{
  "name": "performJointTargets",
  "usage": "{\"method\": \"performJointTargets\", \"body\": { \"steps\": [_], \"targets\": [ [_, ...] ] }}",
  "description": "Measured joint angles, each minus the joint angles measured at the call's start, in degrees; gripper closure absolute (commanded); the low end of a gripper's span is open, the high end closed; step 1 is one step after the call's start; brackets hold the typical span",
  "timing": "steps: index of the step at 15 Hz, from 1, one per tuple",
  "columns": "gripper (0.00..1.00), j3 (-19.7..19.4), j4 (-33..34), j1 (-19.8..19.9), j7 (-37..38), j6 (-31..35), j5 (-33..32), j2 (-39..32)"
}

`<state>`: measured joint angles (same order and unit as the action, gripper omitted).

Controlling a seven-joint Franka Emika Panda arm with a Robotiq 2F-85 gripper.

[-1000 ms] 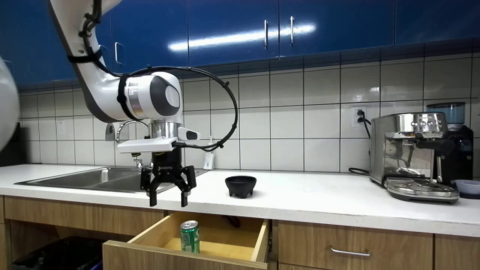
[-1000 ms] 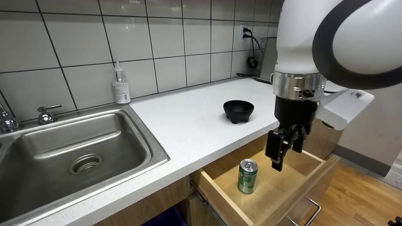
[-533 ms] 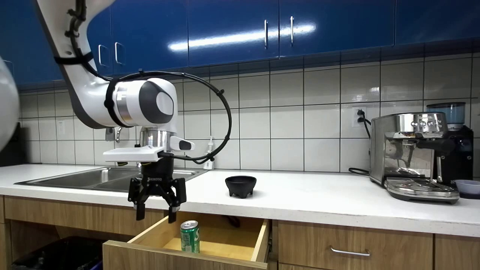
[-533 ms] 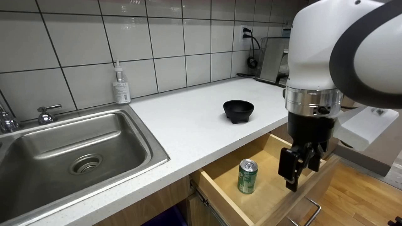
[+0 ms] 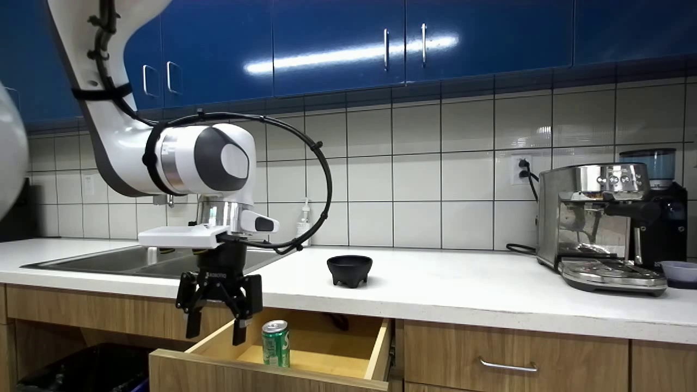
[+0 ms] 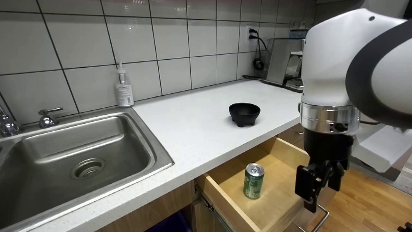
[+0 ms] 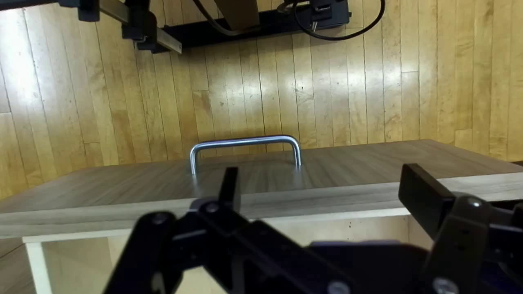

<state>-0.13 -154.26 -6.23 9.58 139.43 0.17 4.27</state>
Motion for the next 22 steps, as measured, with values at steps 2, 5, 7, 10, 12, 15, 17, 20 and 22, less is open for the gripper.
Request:
{"method": "performJointTargets", "body": {
  "steps": [2, 5, 7, 10, 12, 15, 17, 20, 22],
  "targets": [
    [0.0, 0.1, -0.7, 0.0, 0.0, 0.0, 0.6, 0.0],
    [0.0, 0.5, -1.9, 0.0, 0.0, 0.0, 0.7, 0.0],
    [0.0, 0.7, -2.7, 0.0, 0.0, 0.0, 0.7, 0.0],
    [0.0, 0.9, -3.8, 0.0, 0.0, 0.1, 0.7, -0.1],
    [0.0, 0.9, -4.5, 0.0, 0.0, 0.8, 0.6, -0.1],
    [0.0, 1.0, -4.7, 0.0, 0.0, 2.9, 0.5, -0.8],
    [0.0, 1.0, -4.7, 0.0, 0.0, 4.7, 0.2, -1.6],
    [0.0, 1.0, -4.7, 0.0, 0.0, 6.9, -0.2, -2.9],
    [0.0, 1.0, -4.7, 0.0, 0.0, 8.3, -0.3, -3.8]
  ]
}}
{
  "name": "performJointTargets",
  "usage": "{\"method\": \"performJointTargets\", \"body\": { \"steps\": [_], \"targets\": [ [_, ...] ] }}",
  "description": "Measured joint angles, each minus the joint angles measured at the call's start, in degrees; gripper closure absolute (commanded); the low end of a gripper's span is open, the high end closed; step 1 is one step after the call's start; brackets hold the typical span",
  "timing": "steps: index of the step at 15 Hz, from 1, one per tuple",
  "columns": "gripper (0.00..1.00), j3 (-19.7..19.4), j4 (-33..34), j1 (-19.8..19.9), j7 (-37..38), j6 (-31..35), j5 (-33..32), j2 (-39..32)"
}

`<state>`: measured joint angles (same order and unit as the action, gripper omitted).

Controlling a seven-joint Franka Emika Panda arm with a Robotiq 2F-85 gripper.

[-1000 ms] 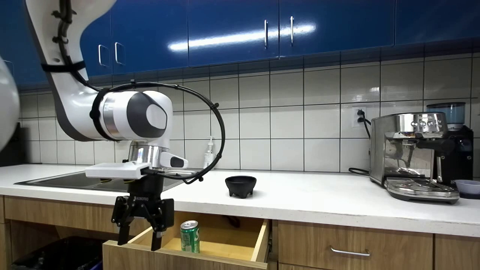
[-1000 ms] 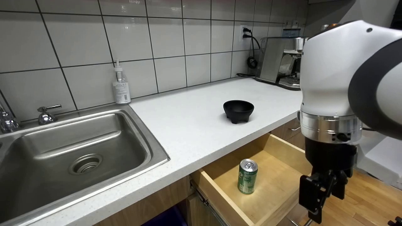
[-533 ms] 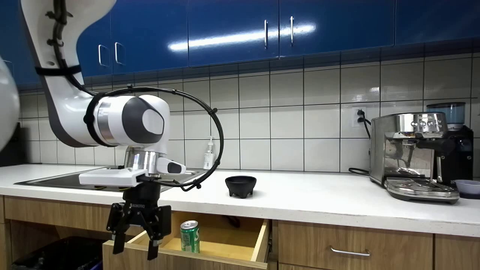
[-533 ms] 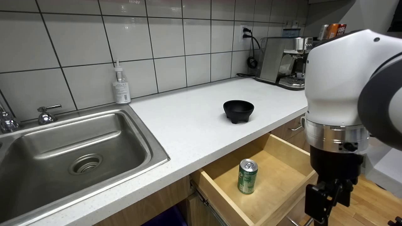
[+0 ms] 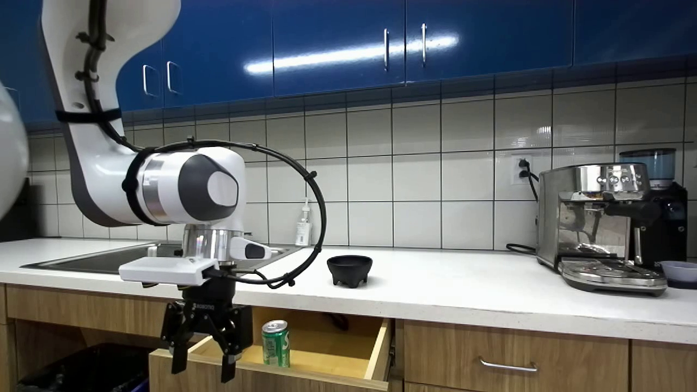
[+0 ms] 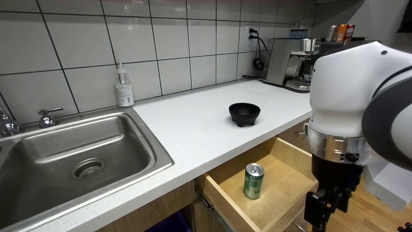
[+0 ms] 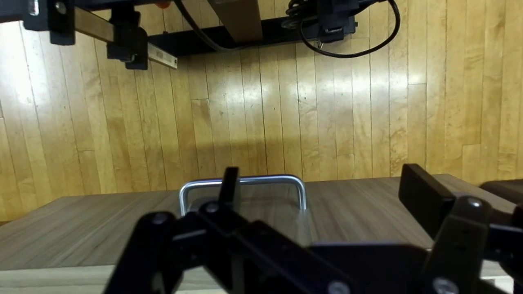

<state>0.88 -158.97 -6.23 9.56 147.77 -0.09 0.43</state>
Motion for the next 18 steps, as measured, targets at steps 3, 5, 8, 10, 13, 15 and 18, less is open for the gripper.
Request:
{"method": "performJointTargets", "body": {
  "steps": [3, 5, 8, 10, 13, 15, 18],
  "targets": [
    [0.0, 0.0, 0.1, 0.0, 0.0, 1.9, -0.4, -1.6],
    [0.0, 0.0, 0.3, 0.0, 0.0, 3.5, -1.1, -2.6],
    [0.0, -0.1, 0.7, 0.0, 0.1, 6.7, -2.9, -4.1],
    [0.0, -0.3, 0.9, 0.0, 1.0, 8.8, -4.6, -5.0],
    [0.0, -0.9, 1.2, 0.0, 3.4, 11.4, -7.6, -5.9],
    [0.0, -1.2, 1.3, 0.0, 5.3, 12.6, -9.5, -6.2],
    [0.0, -1.9, 1.7, 0.0, 8.1, 14.2, -11.9, -6.8]
  ]
}}
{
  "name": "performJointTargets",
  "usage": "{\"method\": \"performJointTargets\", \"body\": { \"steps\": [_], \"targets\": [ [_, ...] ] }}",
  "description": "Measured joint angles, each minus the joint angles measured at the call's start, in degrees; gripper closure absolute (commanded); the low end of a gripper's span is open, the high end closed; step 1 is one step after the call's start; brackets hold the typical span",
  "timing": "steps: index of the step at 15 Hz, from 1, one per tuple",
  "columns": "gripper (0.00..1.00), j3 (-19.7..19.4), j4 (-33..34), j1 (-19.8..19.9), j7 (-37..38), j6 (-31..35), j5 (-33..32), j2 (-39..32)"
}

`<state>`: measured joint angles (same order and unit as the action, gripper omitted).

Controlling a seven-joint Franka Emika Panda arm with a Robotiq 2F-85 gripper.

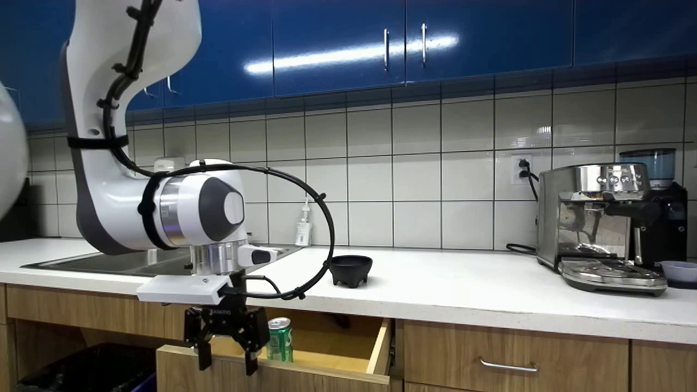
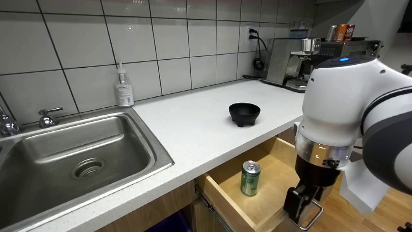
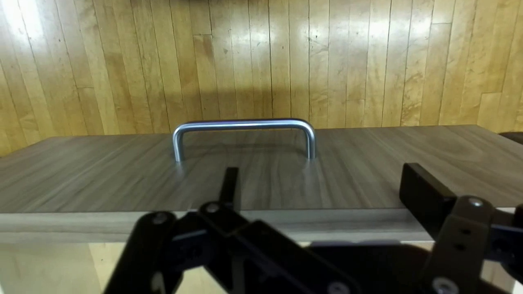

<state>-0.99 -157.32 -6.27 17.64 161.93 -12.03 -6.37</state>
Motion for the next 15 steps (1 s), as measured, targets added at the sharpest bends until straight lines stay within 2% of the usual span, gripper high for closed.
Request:
{"method": "performJointTargets", "body": {
  "steps": [5, 15],
  "targets": [
    [0.0, -1.3, 1.4, -0.1, 1.8, 1.0, -2.1, -1.0],
    [0.0, -2.9, 5.5, -0.1, 1.8, 2.5, -2.0, -4.4]
  ]
}}
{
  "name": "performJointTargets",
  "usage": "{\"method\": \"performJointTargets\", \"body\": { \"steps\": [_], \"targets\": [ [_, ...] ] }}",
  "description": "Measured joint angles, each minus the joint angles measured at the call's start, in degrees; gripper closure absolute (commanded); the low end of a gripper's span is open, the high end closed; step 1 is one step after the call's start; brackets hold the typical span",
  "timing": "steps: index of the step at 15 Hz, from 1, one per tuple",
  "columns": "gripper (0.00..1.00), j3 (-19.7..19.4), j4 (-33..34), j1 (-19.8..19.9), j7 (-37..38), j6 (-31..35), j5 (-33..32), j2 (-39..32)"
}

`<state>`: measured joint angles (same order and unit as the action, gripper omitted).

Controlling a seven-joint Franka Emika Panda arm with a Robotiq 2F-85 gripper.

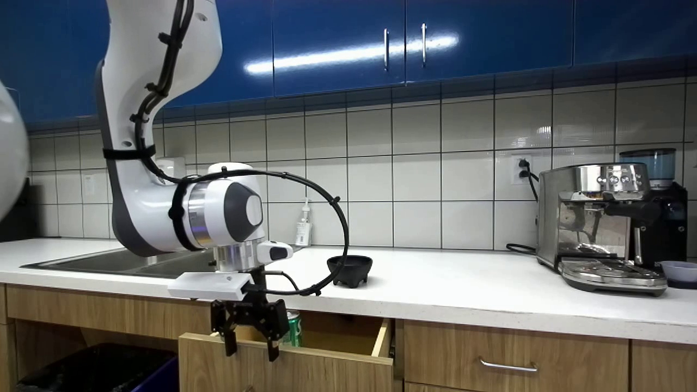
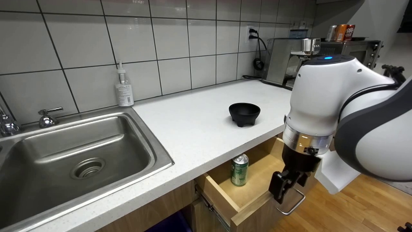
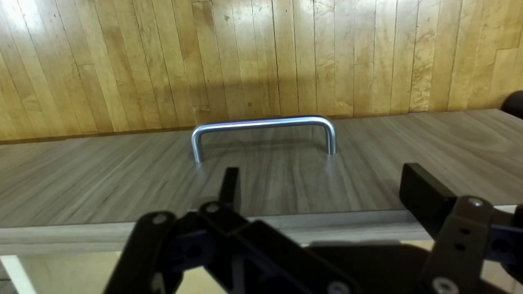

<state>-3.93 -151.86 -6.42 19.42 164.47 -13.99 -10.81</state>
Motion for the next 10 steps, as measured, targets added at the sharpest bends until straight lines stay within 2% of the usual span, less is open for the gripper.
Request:
{"method": "performJointTargets", "body": {
  "steps": [10],
  "targets": [
    [0.0, -0.6, 4.5, 0.1, -1.5, -0.1, 1.7, -3.1]
  ]
}}
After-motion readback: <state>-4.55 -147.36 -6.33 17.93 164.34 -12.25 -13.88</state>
